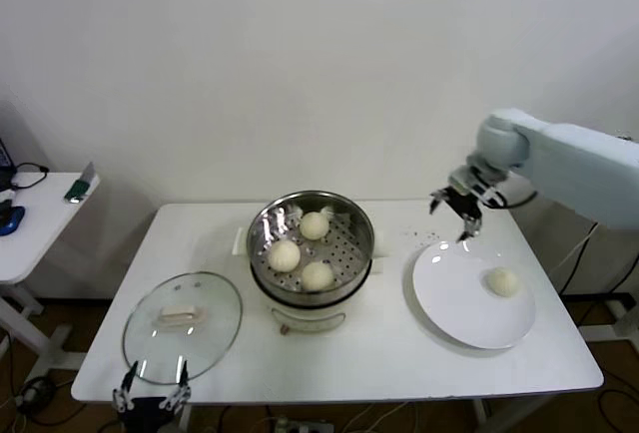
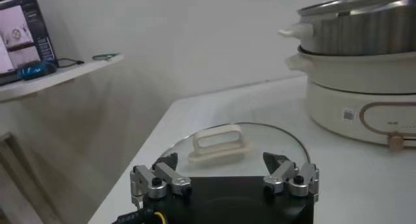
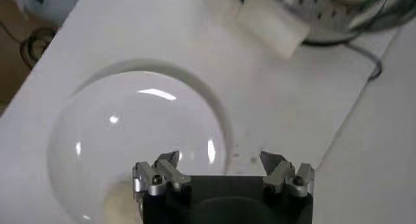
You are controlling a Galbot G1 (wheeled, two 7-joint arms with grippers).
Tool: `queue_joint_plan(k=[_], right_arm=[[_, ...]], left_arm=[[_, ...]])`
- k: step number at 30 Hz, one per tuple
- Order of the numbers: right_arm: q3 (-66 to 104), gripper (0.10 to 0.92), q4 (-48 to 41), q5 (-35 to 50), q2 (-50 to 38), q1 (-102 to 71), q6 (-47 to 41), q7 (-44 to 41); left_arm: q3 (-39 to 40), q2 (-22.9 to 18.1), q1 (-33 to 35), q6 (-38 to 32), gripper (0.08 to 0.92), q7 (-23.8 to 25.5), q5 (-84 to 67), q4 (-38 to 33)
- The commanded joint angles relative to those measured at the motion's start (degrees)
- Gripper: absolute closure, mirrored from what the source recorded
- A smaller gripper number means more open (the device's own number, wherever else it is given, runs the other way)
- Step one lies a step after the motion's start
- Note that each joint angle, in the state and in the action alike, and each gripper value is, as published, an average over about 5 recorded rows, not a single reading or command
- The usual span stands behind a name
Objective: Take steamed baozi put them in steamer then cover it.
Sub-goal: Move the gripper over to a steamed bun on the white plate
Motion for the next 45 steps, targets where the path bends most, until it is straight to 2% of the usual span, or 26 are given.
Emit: queue_joint_plan(k=[1,5,9,25,38,45], right_arm=[[13.8,0.203,-4.9,-6.8,-8.8,-17.5,-4.2,0.2],[20.7,0.203,-10.8,-14.1,-7.0,-23.8,-1.3,0.5],[24.9,0.203,-15.2,-17.5,-5.1,-26.7,-0.2,0.4],[31.6,0.203,-24.3,-21.6,2.7,-29.4,1.3,1.0],[31.7,0.203,-27.1,-23.6,5.2,-29.3,1.4,0.0],[31.5,0.282,-27.4,-23.7,5.4,-28.7,1.4,-0.6]], left_arm=[[-0.3,0.0,0.4,0.0,0.177,0.0,0.4,-0.4],[-0.5,-0.3,0.7,0.0,0.177,0.0,0.5,-0.6],[-0.5,-0.5,0.8,0.0,0.177,0.0,0.8,-0.4],[0.0,-1.1,-0.1,0.7,0.177,0.1,2.5,0.1],[0.0,-1.2,-0.1,0.8,0.177,0.0,2.7,0.3],[0.1,-1.2,-0.1,0.7,0.177,0.1,2.7,0.4]])
